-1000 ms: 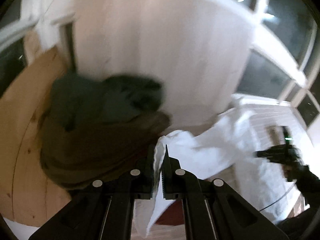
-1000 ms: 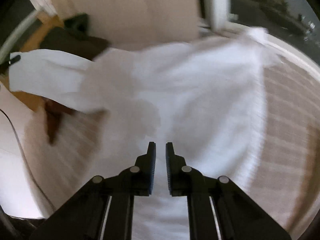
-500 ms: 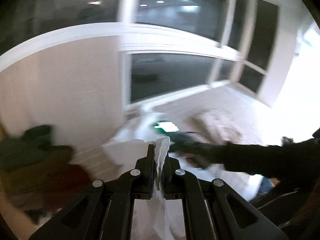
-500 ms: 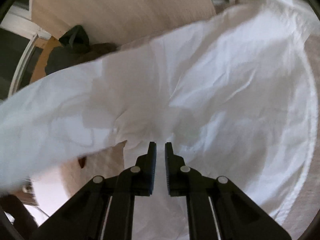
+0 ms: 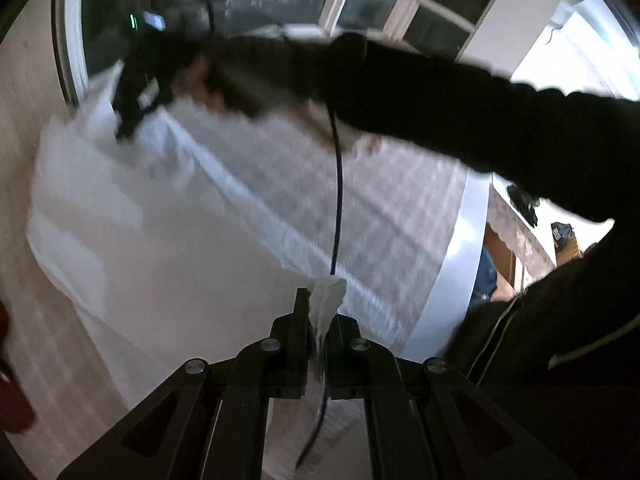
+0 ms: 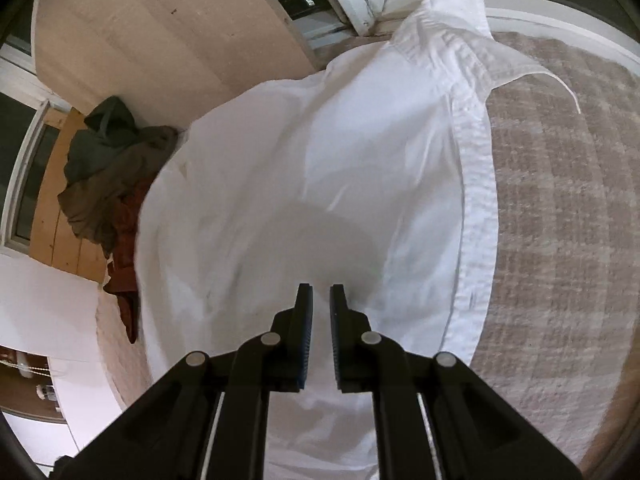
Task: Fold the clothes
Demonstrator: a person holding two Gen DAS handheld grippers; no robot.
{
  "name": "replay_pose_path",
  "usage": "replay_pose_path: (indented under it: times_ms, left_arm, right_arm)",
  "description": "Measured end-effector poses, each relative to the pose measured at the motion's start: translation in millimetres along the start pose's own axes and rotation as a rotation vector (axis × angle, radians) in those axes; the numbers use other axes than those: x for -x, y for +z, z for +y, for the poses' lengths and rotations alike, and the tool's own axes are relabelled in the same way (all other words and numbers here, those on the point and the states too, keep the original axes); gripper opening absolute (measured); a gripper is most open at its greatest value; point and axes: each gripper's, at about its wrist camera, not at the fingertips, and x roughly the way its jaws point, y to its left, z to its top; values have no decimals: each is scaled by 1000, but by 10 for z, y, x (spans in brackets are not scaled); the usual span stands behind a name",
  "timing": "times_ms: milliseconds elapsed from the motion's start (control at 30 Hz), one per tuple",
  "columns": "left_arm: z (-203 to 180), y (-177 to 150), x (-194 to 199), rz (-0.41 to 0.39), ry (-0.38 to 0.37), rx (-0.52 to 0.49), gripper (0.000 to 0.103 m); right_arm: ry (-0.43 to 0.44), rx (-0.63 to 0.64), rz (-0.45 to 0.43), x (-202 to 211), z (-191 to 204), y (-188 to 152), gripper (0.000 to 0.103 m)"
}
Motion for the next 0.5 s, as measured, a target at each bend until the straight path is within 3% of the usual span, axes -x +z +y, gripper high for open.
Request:
replay_pose_path:
  times_ms: [167, 267, 333, 400, 500]
  left_arm:
    - [-128, -172, -55, 11, -63, -8, 5]
    - [-136, -214, -157, 37, -56, -9, 5]
    - [-68, -239, -188, 52, -41, 45, 8]
    - [-15, -272, 5, 6, -38, 97, 17]
    - [62, -323, 315, -68, -36, 174, 28]
  right_arm:
    - [-56, 28, -2, 127, 198, 45, 9]
    - [-106, 46, -55, 346, 301, 124, 9]
    - [-125, 65, -90, 444, 196, 140, 9]
    - [-105, 81, -91, 570, 91, 135, 10]
    - [-100, 125, -83, 711, -53, -161, 10]
